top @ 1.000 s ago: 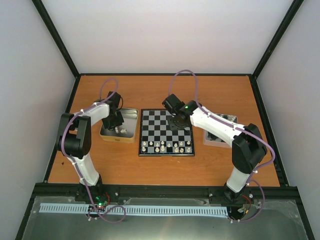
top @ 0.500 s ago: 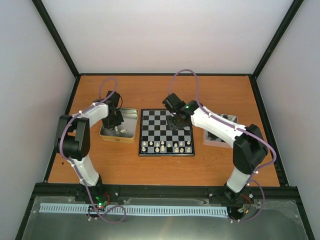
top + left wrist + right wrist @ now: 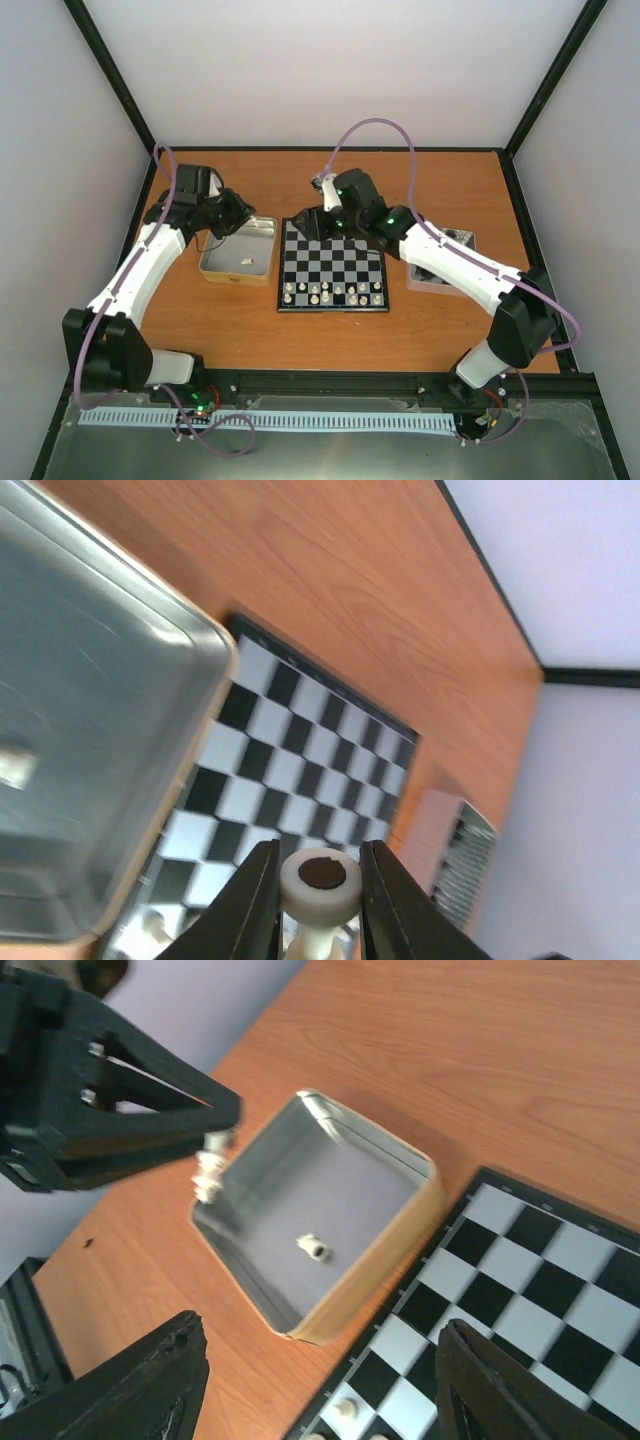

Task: Set up the chess pieces on the board
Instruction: Place the chess piece on the chessboard.

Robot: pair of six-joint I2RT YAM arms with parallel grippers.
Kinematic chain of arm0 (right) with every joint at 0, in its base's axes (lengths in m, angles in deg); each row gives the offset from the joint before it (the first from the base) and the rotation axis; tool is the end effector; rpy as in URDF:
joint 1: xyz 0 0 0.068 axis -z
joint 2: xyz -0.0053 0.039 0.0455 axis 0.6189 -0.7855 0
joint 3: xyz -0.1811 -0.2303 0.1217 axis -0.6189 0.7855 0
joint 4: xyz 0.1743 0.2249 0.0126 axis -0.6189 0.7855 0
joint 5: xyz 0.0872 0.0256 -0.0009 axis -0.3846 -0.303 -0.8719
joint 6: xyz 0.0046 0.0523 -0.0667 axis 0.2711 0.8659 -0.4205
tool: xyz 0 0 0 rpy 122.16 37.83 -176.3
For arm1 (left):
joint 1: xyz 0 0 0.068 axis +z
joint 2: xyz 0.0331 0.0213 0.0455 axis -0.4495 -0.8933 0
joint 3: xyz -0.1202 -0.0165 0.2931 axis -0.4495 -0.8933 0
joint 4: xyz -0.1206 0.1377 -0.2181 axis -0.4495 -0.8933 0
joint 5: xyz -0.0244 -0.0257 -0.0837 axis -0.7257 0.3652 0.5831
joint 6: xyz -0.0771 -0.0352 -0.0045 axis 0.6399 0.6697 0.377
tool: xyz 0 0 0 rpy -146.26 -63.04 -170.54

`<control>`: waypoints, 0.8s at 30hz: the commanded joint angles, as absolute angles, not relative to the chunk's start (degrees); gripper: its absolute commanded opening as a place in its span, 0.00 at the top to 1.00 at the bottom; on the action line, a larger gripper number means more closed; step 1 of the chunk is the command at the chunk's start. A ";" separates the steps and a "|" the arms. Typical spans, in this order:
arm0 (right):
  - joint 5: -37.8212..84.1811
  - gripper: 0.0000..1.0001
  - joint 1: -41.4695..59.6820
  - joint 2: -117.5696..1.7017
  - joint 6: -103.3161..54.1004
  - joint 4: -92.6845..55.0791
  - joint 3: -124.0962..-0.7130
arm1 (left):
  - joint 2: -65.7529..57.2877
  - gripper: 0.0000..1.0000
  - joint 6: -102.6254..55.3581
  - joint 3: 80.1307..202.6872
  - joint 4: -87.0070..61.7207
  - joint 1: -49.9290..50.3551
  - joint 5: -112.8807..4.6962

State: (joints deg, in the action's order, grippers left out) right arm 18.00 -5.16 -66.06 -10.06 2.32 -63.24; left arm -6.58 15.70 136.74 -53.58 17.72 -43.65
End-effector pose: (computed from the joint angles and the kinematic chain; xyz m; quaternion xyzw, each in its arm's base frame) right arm 0.2887 0.2958 0.3391 -0.2191 0.8531 0.3314 0.3382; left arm 0.3173 -0.0745 0.3179 -0.2777 0.8836 -0.3041 0.2228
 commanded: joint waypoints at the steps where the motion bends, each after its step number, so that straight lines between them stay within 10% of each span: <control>1: 18.59 0.36 -9.51 -67.77 -9.17 -4.95 -65.93 | -3.38 0.90 34.83 130.80 -42.41 18.03 -25.74; 10: 19.69 0.34 -12.91 -73.71 -5.09 0.82 -73.07 | -0.27 0.87 47.89 127.57 -33.07 18.01 -19.18; 24: 23.78 0.72 -13.09 -77.13 -2.79 4.63 -77.87 | 2.57 0.87 52.38 122.21 -30.34 18.01 -17.54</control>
